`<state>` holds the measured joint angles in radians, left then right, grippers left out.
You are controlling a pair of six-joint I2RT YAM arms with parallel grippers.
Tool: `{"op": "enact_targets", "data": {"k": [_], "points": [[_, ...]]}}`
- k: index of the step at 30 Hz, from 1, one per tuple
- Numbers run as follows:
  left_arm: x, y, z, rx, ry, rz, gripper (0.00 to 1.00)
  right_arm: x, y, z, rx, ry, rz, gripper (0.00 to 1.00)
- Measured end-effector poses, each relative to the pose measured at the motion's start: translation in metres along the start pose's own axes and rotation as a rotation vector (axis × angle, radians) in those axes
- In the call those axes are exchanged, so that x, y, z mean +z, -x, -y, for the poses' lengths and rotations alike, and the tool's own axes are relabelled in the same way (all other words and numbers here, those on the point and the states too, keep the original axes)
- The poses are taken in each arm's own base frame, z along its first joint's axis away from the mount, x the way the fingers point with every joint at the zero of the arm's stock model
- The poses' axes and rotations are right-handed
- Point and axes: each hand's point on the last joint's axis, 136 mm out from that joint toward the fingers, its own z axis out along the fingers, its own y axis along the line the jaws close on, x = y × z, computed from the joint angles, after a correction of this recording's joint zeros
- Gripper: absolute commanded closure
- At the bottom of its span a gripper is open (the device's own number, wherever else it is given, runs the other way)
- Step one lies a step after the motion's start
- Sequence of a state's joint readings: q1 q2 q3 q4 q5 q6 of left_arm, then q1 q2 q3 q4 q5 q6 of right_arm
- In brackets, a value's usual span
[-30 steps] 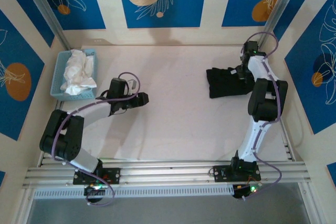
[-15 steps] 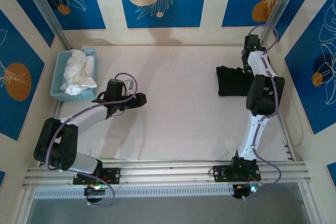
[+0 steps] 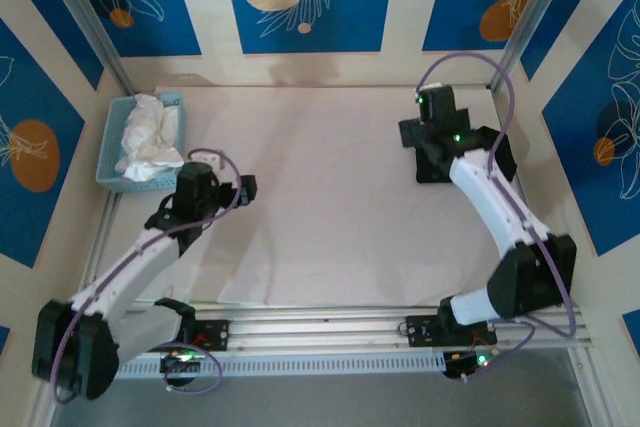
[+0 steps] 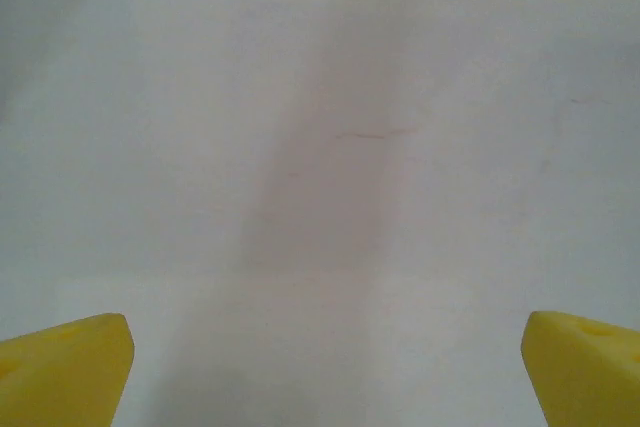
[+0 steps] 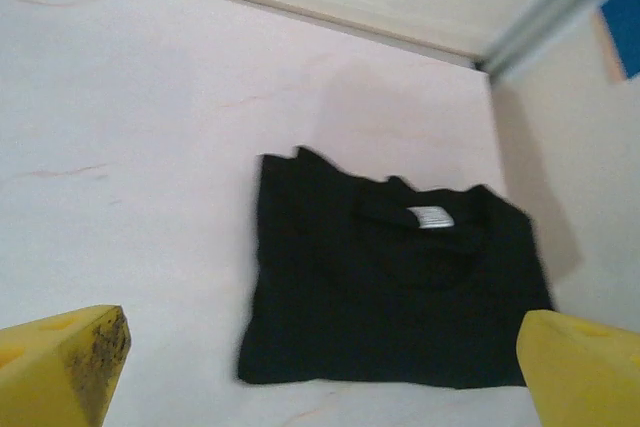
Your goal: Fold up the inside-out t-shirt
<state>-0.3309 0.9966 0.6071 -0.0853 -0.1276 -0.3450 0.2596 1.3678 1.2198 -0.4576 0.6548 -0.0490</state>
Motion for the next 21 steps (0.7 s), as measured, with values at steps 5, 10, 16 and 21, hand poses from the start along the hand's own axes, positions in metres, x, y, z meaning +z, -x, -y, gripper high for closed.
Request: {"op": "enact_targets", "data": {"k": [5,10,16,21], "points": [[-0.017,-0.007,-0.034,0.038,0.14,0.107,0.0,-0.008,-0.057,-0.019,0.093,0.071,0.061,0.01],[-0.013,-0.017,-0.06,0.116,0.27,0.157,0.0,0.012,-0.127,-0.029,0.166,0.08,0.053,0.01],[0.013,-0.017,-0.07,0.241,0.328,0.237,0.0,0.044,-0.18,-0.019,0.295,0.054,0.041,0.01],[0.058,-0.04,-0.087,0.355,0.382,0.172,0.01,0.057,-0.166,-0.019,0.333,0.088,0.112,0.01]]}}
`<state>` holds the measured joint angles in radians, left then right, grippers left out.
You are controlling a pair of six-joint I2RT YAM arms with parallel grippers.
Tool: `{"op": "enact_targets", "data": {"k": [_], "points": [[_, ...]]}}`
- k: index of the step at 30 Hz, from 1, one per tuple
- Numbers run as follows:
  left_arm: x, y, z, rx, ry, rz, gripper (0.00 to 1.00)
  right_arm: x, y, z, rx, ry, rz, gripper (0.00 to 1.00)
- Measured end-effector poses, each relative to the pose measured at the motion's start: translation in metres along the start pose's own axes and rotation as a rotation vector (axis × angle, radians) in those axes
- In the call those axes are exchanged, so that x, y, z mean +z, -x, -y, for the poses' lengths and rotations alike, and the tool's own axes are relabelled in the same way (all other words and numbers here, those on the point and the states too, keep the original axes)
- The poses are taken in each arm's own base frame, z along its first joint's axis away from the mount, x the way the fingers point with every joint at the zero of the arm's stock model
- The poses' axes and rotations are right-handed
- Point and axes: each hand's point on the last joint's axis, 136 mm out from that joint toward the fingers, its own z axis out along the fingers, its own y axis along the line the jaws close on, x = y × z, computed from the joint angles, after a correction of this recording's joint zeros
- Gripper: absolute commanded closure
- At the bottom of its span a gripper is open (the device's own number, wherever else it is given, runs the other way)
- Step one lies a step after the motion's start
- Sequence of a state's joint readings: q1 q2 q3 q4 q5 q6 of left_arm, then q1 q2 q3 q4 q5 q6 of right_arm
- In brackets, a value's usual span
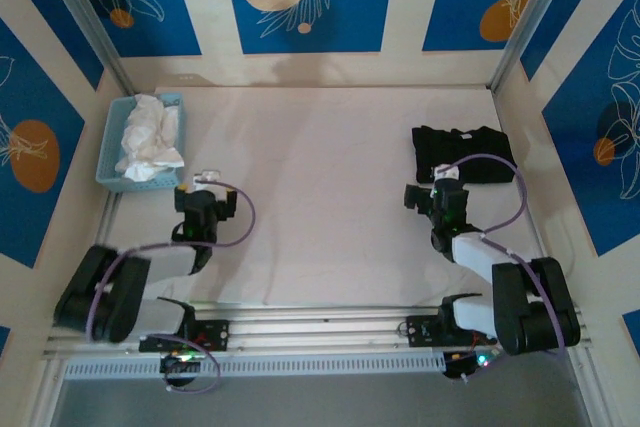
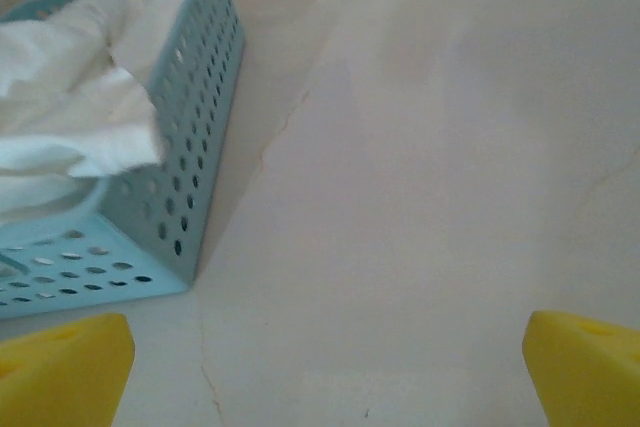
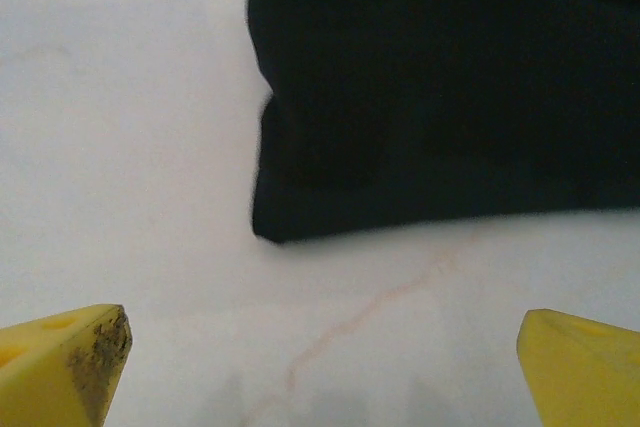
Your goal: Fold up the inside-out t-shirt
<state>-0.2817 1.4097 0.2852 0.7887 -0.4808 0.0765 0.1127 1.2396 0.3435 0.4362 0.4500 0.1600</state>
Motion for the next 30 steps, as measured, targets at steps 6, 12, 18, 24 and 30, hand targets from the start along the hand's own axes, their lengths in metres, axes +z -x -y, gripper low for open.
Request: {"op": "enact_targets", "data": {"k": [6,12,18,24,30], "points": [[0.025,0.004,-0.007,-0.005,0.002,-0.008,0.01,0.013,0.021,-0.002,0.025,0.057,0.096,0.01],[0.038,0.015,-0.022,-0.103,-0.046,0.036,0.01,0.04,0.001,-0.001,0.039,0.093,0.057,0.01],[0.038,0.014,-0.013,-0.111,-0.103,0.04,0.0,0.041,0.01,-0.007,0.04,0.129,0.083,0.01],[0.038,0.017,-0.011,-0.112,-0.118,0.052,0.0,0.041,0.014,-0.009,0.039,0.131,0.093,0.01],[0.038,0.017,-0.01,-0.112,-0.12,0.052,0.0,0.041,0.014,-0.009,0.039,0.132,0.093,0.01]]}}
